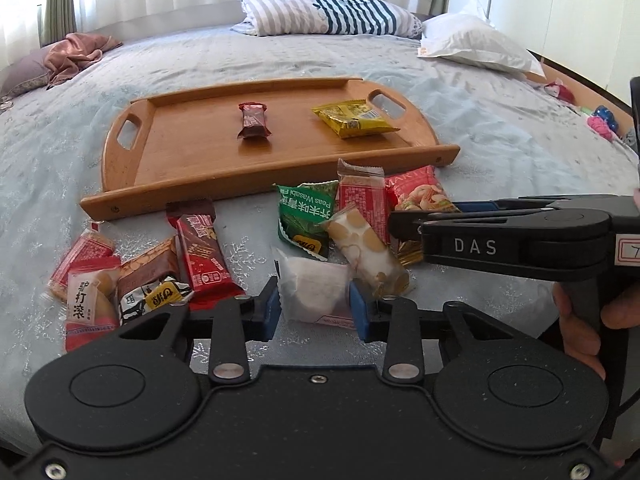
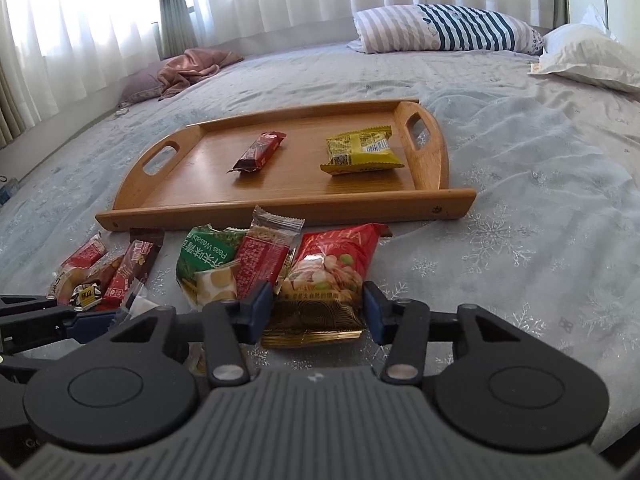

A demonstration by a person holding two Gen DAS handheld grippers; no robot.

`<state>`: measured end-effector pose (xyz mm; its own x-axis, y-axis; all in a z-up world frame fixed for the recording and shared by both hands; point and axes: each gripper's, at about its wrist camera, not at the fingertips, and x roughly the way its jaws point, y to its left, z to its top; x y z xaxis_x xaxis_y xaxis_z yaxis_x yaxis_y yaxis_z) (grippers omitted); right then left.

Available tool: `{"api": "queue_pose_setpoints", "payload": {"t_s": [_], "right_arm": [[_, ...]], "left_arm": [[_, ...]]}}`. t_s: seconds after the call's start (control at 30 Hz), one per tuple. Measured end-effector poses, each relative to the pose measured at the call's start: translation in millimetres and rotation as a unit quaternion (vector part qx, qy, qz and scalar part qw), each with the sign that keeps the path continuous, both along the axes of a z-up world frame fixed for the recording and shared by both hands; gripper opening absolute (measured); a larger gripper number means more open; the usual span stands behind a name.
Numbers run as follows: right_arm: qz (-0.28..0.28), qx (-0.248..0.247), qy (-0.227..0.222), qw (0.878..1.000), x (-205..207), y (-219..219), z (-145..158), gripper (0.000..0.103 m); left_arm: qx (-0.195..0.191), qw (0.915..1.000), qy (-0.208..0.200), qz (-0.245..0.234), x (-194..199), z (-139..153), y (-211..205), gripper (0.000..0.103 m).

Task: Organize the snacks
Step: 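Grasp the white pastry packet with the left tool while the right tool grasps the red nut bag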

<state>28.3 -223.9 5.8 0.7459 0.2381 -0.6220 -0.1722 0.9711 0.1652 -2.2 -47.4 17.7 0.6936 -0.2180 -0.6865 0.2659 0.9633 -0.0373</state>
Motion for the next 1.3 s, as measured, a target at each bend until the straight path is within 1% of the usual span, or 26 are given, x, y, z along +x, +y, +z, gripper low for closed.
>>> {"api": "queue_pose_setpoints", "payload": {"t_s": [0.17, 0.3, 0.4, 0.47, 0.6, 0.73, 0.8, 0.9, 1.03, 1.1, 1.13, 1.3], "right_arm": [[-0.009, 0.001, -0.006, 1.0, -1.6, -1.5, 4.0, 0.05], [-0.015, -0.005, -0.008, 1.0, -0.9, -5.4, 9.4, 0.049], [-0.02, -0.003, -0.017, 1.0, 0.7, -8.8, 15.3, 0.049], [-0.022, 0.0, -0.024, 0.999, 2.3, -9.7, 19.9, 0.049], [-0.018, 0.002, -0.038, 0.999, 7.5, -8.6, 27.2, 0.049], [-0.002, 0.009, -0.045, 0.999, 23.7, -5.2, 33.4, 0.049], [0.004, 0.011, -0.049, 0.999, 33.7, -3.8, 36.7, 0.049], [0.016, 0.02, -0.052, 0.998, 51.6, 0.1, 41.5, 0.049], [0.027, 0.026, -0.046, 0.998, 77.4, 7.2, 40.6, 0.049], [0.032, 0.023, -0.041, 0.998, 89.7, 11.6, 37.7, 0.049], [0.034, 0.022, -0.037, 0.999, 95.7, 13.5, 35.7, 0.049], [0.04, 0.015, -0.022, 0.999, 121.5, 21.0, 24.1, 0.049]], "left_arm": [[-0.006, 0.9999, -0.013, 0.008, 0.4, 11.2, 6.0, 0.031], [-0.022, 0.9996, -0.011, 0.014, 9.3, 20.9, 15.3, 0.031], [-0.029, 0.9992, -0.02, 0.016, 15.1, 31.3, 21.1, 0.031], [-0.041, 0.9987, -0.027, 0.014, 19.2, 39.8, 25.9, 0.031], [-0.051, 0.9975, -0.041, 0.027, 34.4, 53.2, 36.0, 0.031], [-0.067, 0.996, -0.038, 0.045, 57.8, 59.8, 48.7, 0.031], [-0.071, 0.9953, -0.036, 0.054, 71.8, 61.4, 54.5, 0.031], [-0.064, 0.9945, -0.043, 0.071, 93.1, 63.0, 59.8, 0.031], [-0.071, 0.9931, -0.041, 0.083, 120.4, 61.8, 67.5, 0.031], [-0.067, 0.9926, -0.043, 0.092, 135.1, 58.4, 70.7, 0.031], [-0.065, 0.9925, -0.039, 0.096, 143.1, 55.5, 72.9, 0.031], [-0.086, 0.9897, -0.012, 0.113, 183.2, 38.1, 85.5, 0.031]]}}
